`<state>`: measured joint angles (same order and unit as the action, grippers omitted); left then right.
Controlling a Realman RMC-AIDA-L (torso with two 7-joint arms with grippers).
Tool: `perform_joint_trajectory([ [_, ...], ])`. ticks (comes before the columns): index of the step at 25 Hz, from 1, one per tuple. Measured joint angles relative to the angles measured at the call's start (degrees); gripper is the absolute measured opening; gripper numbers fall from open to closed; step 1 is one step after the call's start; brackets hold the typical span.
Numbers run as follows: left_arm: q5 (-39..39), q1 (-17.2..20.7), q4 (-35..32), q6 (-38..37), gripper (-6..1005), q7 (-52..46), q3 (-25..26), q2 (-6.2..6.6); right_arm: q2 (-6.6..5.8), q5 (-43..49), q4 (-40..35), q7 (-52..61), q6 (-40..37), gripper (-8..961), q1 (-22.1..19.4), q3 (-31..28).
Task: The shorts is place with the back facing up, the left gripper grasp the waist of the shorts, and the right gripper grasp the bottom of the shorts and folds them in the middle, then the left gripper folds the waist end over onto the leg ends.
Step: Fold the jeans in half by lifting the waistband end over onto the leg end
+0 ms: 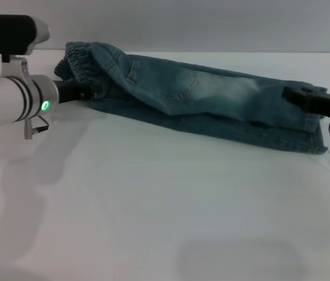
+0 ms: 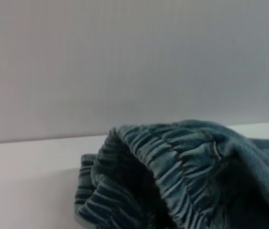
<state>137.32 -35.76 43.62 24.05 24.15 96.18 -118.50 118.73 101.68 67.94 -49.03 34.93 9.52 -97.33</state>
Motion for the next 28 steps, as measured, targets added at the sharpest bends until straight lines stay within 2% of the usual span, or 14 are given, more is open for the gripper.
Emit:
perform_joint_trajectory([
  [5,2.00,3.73,6.13,3.47,111,-3.94,-1.22,0.29,0.01,0.00,-0.51,-0.06,0.81,407,0.73,0.50],
  [9,7.60,5.42,10.18,8.23,102,-8.80,-1.89,0.18,0.01,0.00,-0.80,-0.07,1.38,407,1.46,0.56],
  [12,11.71,7.74,14.52,10.76,98,-13.72,-4.41,0.21,0.01,0.00,-1.08,-0.12,1.54,407,2.02,0.59],
  [20,18.69,14.62,27.43,18.98,98,-21.34,-8.18,0.26,0.07,-0.16,-5.73,-1.56,3.48,407,6.83,1.27],
  [24,20.61,16.81,31.47,21.50,99,-23.68,-10.00,0.31,0.19,-0.46,-7.28,-2.56,3.86,408,9.54,3.93],
  [28,21.01,17.21,32.36,22.65,99,-24.05,-10.54,0.31,0.27,-1.61,-7.43,-2.83,3.74,408,11.91,9.60],
])
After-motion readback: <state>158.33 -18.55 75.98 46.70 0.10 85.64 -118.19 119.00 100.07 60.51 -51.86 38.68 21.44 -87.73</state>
